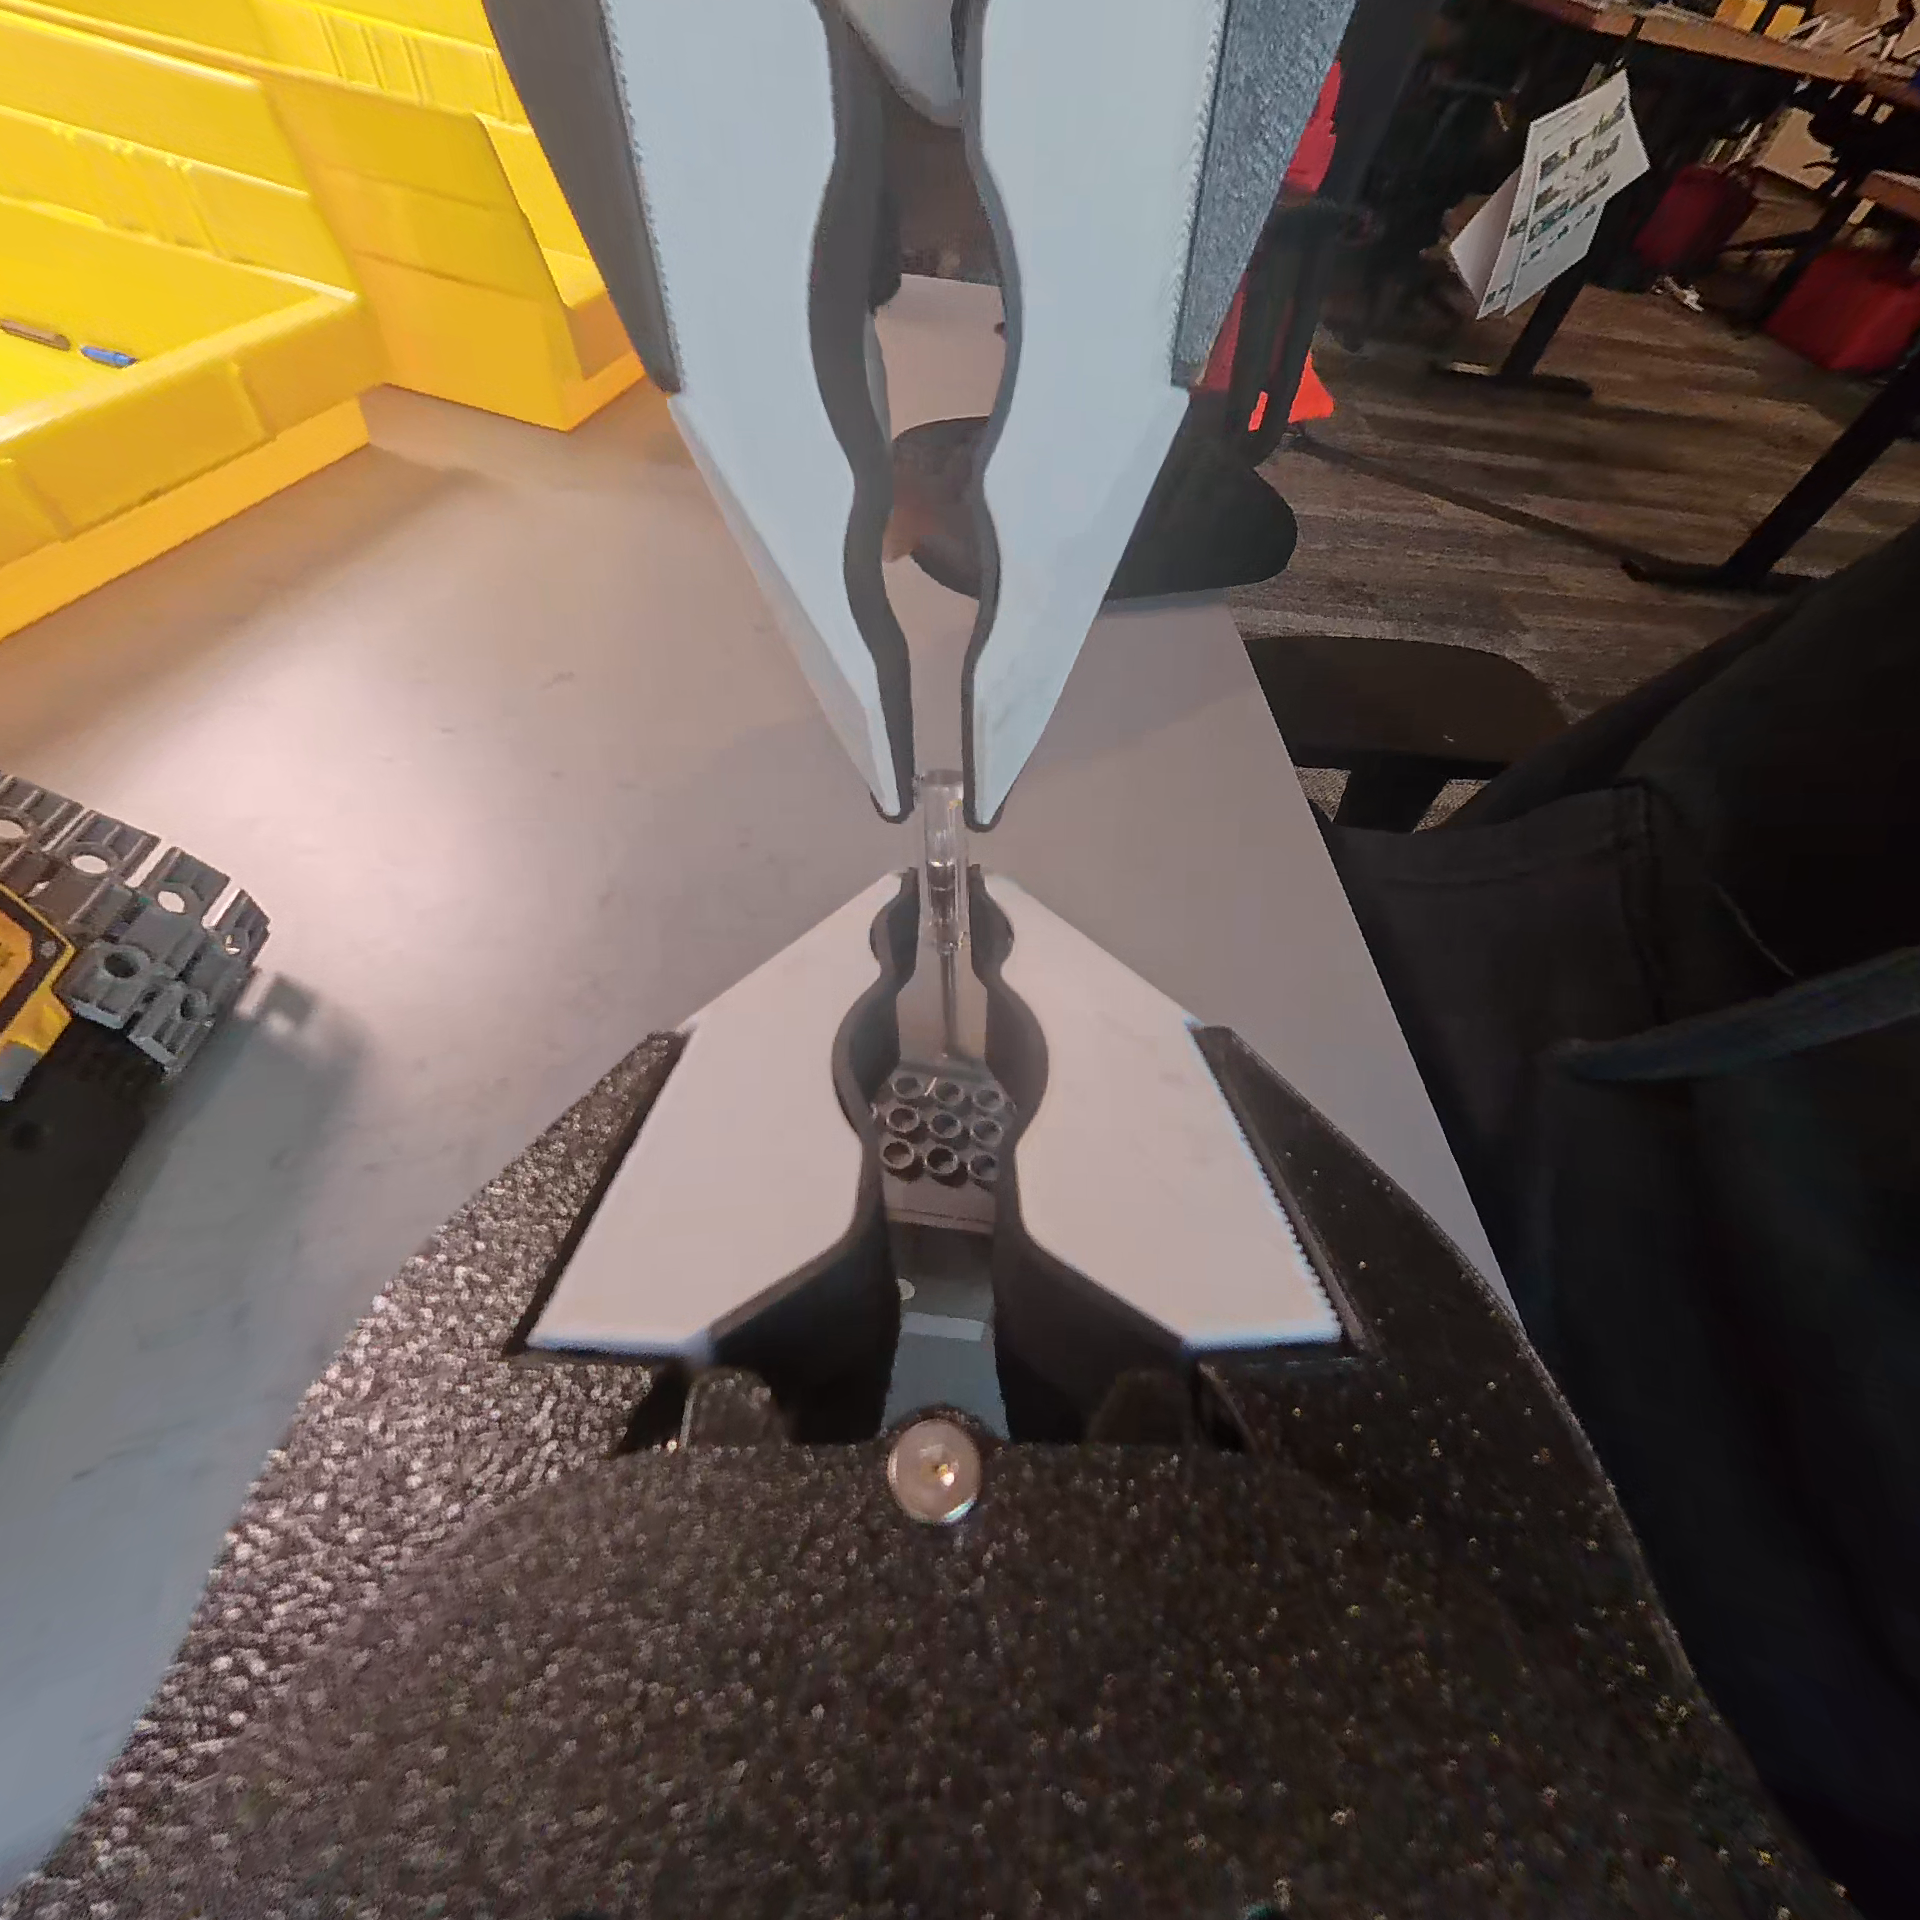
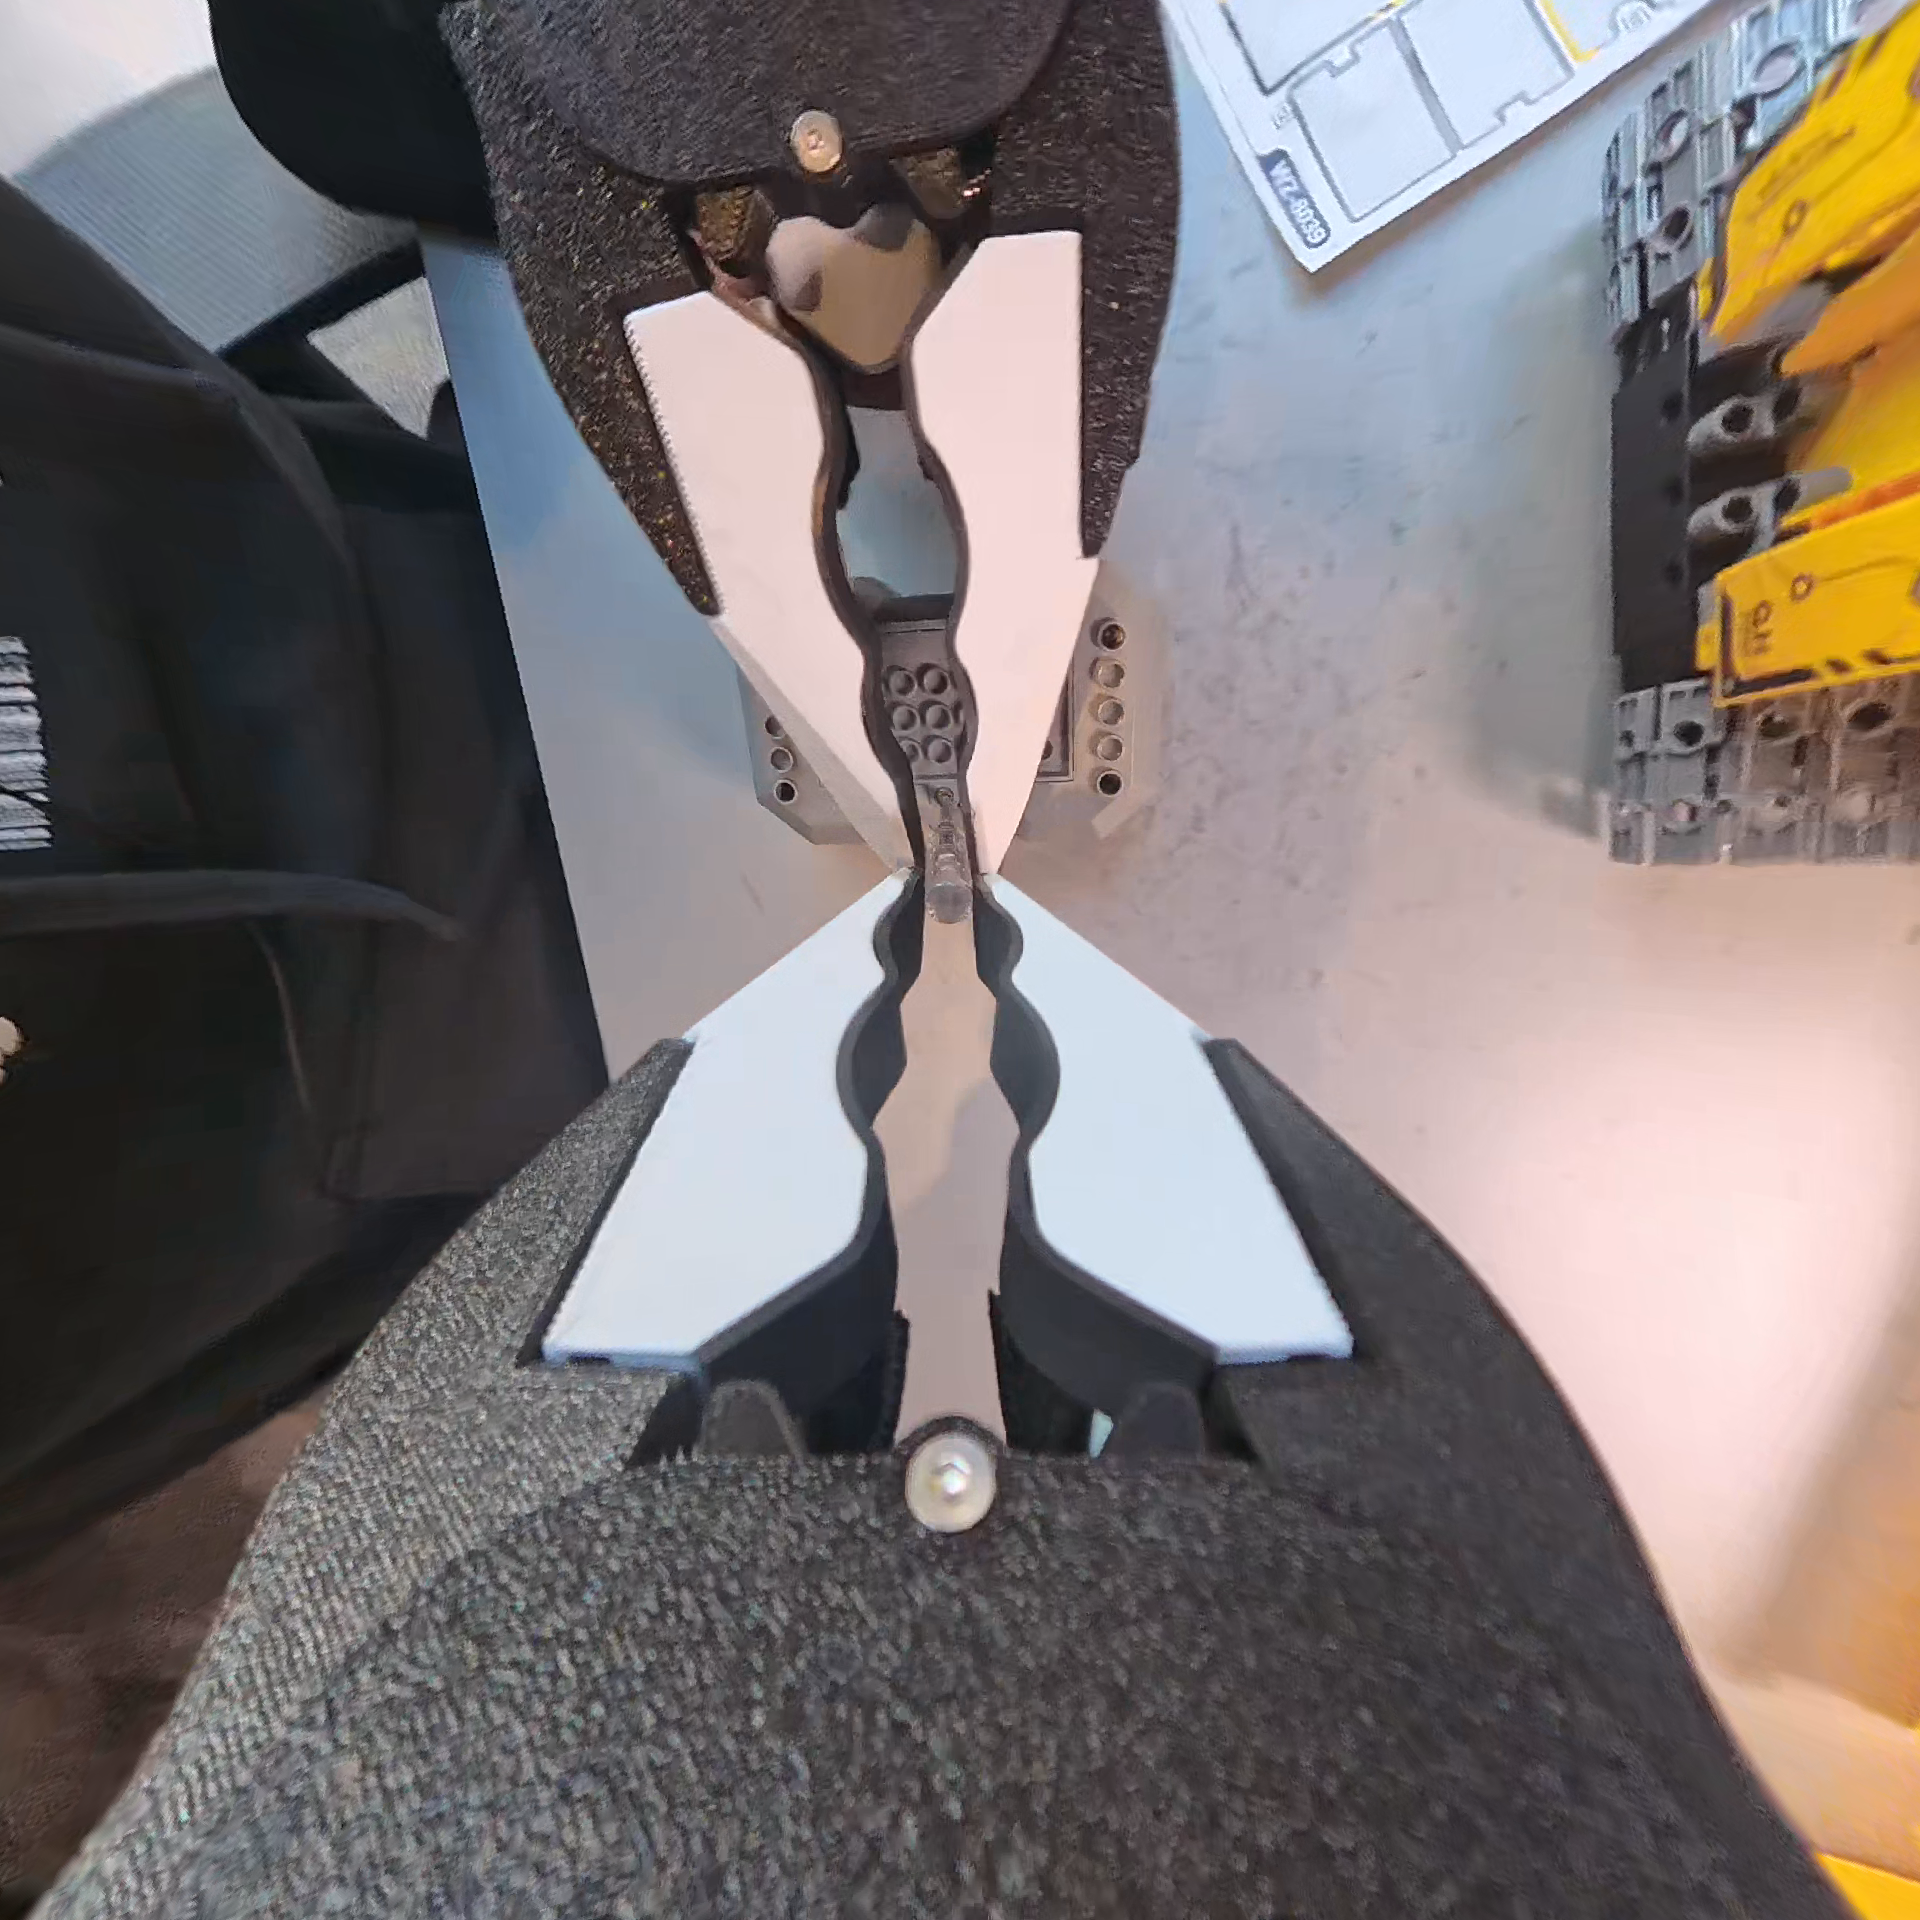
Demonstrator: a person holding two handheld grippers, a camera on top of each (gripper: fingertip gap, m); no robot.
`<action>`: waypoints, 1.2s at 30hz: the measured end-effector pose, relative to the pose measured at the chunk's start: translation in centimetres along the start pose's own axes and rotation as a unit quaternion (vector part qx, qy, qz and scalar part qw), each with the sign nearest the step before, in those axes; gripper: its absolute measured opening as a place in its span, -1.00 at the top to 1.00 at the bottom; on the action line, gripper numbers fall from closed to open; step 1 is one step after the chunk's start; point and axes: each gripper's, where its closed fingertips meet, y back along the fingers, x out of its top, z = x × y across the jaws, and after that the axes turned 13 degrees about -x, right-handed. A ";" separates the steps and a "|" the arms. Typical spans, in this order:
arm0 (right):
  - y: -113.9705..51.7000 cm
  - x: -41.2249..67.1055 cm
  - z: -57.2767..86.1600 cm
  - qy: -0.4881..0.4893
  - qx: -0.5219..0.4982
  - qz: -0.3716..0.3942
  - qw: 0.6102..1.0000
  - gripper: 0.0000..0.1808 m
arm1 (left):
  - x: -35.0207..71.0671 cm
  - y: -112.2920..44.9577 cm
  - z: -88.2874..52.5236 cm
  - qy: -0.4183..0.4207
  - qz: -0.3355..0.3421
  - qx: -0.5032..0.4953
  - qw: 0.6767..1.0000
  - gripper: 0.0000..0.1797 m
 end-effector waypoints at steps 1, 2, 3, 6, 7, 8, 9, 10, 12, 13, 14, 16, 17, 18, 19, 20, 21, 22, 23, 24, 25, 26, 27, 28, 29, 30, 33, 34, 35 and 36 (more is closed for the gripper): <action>0.0 0.0 0.0 0.029 -0.005 -0.002 1.000 0.90 | 0.0 0.0 0.1 -0.001 0.003 -0.003 1.000 0.92; 0.0 0.0 -0.1 0.067 -0.013 -0.004 0.998 0.90 | 0.1 0.0 0.1 -0.001 0.009 -0.007 1.000 0.92; 0.0 -0.1 -0.2 0.108 -0.020 -0.009 0.994 0.90 | 0.3 0.1 0.3 0.002 0.017 -0.015 1.000 0.90; 0.0 0.1 -0.4 0.222 -0.036 -0.013 0.974 0.90 | 0.3 0.0 0.5 0.004 0.021 -0.024 0.999 0.87; 0.0 0.2 -0.6 0.259 -0.036 -0.007 0.965 0.90 | 0.3 0.0 0.4 0.001 0.019 -0.023 1.000 0.89; 0.0 0.4 -0.7 0.293 -0.035 0.004 0.956 0.90 | 0.3 0.0 0.5 0.001 0.018 -0.023 1.000 0.89; 0.0 0.6 -0.9 0.327 -0.034 0.013 0.944 0.90 | 0.3 -0.1 0.5 -0.001 0.017 -0.024 1.000 0.88; 0.0 0.6 -0.9 0.361 -0.037 0.018 0.932 0.90 | 0.3 -0.1 0.5 -0.001 0.017 -0.024 1.000 0.89; 0.0 0.7 -0.8 0.391 -0.044 0.025 0.919 0.90 | 0.2 -0.1 0.5 0.000 0.015 -0.022 1.000 0.92; 0.0 0.6 -0.7 0.378 -0.046 0.024 0.924 0.90 | 0.2 -0.1 0.5 0.001 0.013 -0.018 1.000 0.92; 0.0 0.6 -0.6 0.347 -0.048 0.019 0.936 0.90 | 0.2 -0.1 0.4 -0.001 0.011 -0.013 1.000 0.92; 0.1 0.4 -0.7 0.253 -0.037 0.002 0.967 0.80 | 0.2 -0.1 0.2 -0.003 0.007 -0.005 1.000 0.93; 0.2 0.2 -0.8 0.200 -0.026 -0.007 0.979 0.78 | 0.2 -0.1 0.2 -0.003 0.007 -0.004 1.000 0.93; 0.4 0.2 -0.9 0.149 -0.018 -0.015 0.989 0.78 | 0.2 -0.1 0.2 -0.002 0.007 -0.003 1.000 0.93; 0.5 0.3 -0.9 0.101 -0.012 -0.020 0.995 0.78 | 0.2 -0.1 0.2 -0.003 0.006 0.000 1.000 0.93; 0.5 0.2 -0.8 0.058 -0.008 -0.027 0.998 0.80 | 0.2 -0.1 0.2 -0.004 0.005 0.001 1.000 0.93; 0.5 0.2 -0.8 0.025 0.000 -0.034 0.999 0.80 | 0.2 -0.1 0.2 -0.005 0.004 0.002 1.000 0.93; 0.5 0.2 -0.6 0.005 -0.001 -0.041 0.999 0.85 | 0.2 -0.1 0.2 -0.006 0.003 0.003 1.000 0.93; 0.4 0.0 -0.4 0.001 -0.006 -0.047 0.999 0.91 | 0.1 -0.1 0.2 -0.007 0.003 0.004 1.000 0.93; 0.3 0.0 -0.4 0.007 -0.006 -0.049 0.999 0.91 | 0.1 -0.1 0.2 -0.007 0.003 0.005 1.000 0.93; 0.3 0.0 -0.4 0.018 -0.007 -0.052 0.998 0.91 | 0.2 -0.1 0.2 -0.006 0.004 0.006 1.000 0.93; 0.3 0.1 -0.3 0.036 -0.011 -0.053 0.998 0.91 | 0.2 -0.1 0.2 -0.005 0.006 0.005 1.000 0.93; 0.3 0.1 -0.4 0.062 -0.014 -0.052 0.997 0.91 | 0.2 -0.1 0.3 -0.004 0.008 0.001 1.000 0.92; 0.3 0.2 -0.5 0.101 -0.018 -0.049 0.993 0.91 | 0.2 0.0 0.4 -0.004 0.010 -0.004 1.000 0.91; 0.3 0.1 -0.4 0.147 -0.027 -0.050 0.988 0.91 | 0.3 0.0 0.5 -0.002 0.014 -0.011 1.000 0.87; 0.4 0.0 -0.3 0.193 -0.036 -0.050 0.979 0.91 | 0.3 0.0 0.5 -0.001 0.018 -0.014 1.000 0.87; 0.4 0.2 -0.6 0.325 -0.052 -0.041 0.943 0.91 | 0.3 0.0 0.5 -0.005 0.017 -0.012 1.000 0.87; 0.4 0.3 -0.6 0.359 -0.059 -0.038 0.931 0.91 | 0.3 0.0 0.5 -0.005 0.017 -0.012 1.000 0.88; 0.3 0.5 -0.6 0.384 -0.064 -0.032 0.921 0.91 | 0.3 0.0 0.5 -0.006 0.017 -0.012 1.000 0.88; 0.3 0.6 -0.6 0.397 -0.068 -0.027 0.915 0.91 | 0.3 0.0 0.6 -0.005 0.015 -0.014 1.000 0.91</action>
